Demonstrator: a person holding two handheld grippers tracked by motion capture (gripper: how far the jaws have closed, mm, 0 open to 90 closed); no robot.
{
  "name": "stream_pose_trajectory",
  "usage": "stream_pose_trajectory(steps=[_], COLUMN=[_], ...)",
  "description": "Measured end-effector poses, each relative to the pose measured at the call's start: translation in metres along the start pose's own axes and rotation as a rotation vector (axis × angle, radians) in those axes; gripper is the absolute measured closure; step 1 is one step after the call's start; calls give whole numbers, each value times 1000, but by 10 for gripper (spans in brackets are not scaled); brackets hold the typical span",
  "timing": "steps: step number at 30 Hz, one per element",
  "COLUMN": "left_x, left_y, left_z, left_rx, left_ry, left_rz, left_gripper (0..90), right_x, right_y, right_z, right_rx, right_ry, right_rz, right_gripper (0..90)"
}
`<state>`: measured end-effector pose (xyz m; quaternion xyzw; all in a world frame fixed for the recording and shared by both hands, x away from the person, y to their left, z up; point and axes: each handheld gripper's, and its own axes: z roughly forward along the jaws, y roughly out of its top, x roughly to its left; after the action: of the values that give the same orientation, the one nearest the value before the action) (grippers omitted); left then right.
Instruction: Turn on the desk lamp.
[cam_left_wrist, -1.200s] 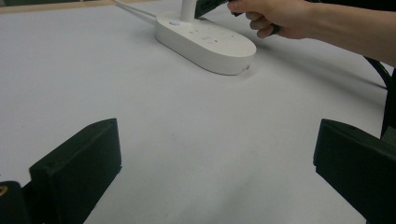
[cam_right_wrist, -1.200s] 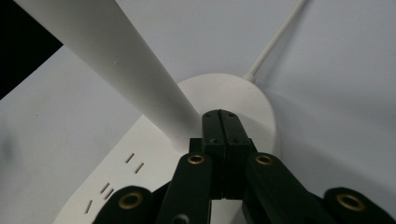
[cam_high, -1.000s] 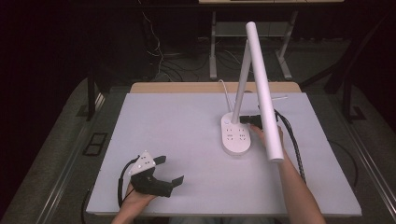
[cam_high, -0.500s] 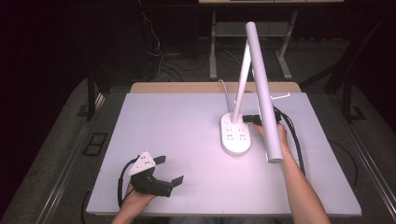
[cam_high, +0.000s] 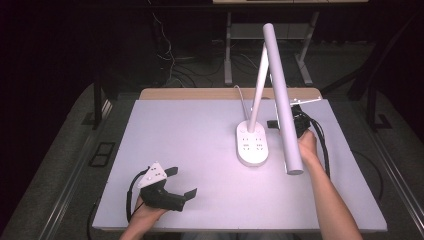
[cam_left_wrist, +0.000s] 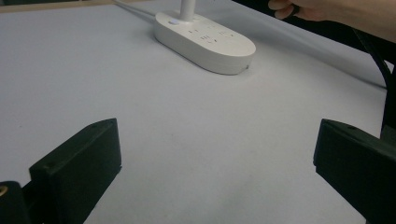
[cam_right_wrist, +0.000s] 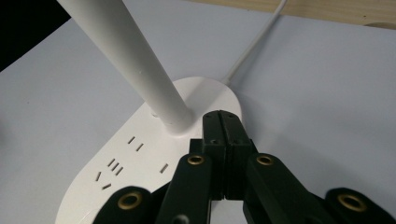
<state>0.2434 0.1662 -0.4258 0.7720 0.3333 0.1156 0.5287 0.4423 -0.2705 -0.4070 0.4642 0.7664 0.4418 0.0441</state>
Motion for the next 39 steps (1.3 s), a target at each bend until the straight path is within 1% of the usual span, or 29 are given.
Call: stream_pose_trajectory(steps=[2,5,6,8,9,13,14,15,16,17,22,24,25,26,27,30,31,33,35,37,39], left_x=[0,0,0,0,0,-1,-1,-1,-1,-1,-1,-1,-1,-2,-1,-1,-1,-1,-1,-1,-2], left_y=[0,0,0,0,0,0,0,0,0,0,0,0,0,0,0,0,0,0,0,0,0], left_z=[0,0,0,0,0,1,1,1,1,1,2,2,2,2,2,1,1,1,1,1,1], left_rx=[0,-1,-1,-1,-1,-1,4,4,5,5,4,6,6,3,3,4,4,4,4,4,4], left_ry=[1,1,2,2,3,2,0,0,-1,-1,0,-1,0,0,1,1,1,1,2,2,2], left_rz=[1,0,0,-1,-1,1,3,3,6,5,5,6,6,3,5,7,6,6,7,7,7], left_gripper=[0,0,0,0,0,0,0,0,0,0,0,0,0,0,0,0,0,0,0,0,0], right_x=[0,3,3,5,5,10,10,10,11,12,16,17,19,19,21,26,27,31,35,38,42], right_y=[0,1,1,1,1,-3,-5,-5,-6,-9,-17,-20,-21,-21,-24,-29,-31,-34,-38,-43,-47], right_z=[-3,-13,-13,-21,-21,-34,-36,-36,-38,-44,-55,-59,-61,-61,-65,-70,-71,-73,-75,-77,-78], right_rx=[-4,-1,-1,-10,-10,-21,-25,-25,-30,-33,-52,-55,-58,-58,-71,-96,-99,-103,-115,-125,-123], right_ry=[-1,-8,-8,-12,-12,-11,-13,-13,-13,-10,-15,-10,-10,-10,1,20,20,21,29,36,42], right_rz=[-5,-18,-18,-30,-30,-37,-37,-37,-32,-21,-13,-8,-13,-13,-9,14,17,25,42,44,42], right_gripper=[895,895,895,894,894,894,869,869,839,791,662,606,576,576,502,373,325,195,123,104,2])
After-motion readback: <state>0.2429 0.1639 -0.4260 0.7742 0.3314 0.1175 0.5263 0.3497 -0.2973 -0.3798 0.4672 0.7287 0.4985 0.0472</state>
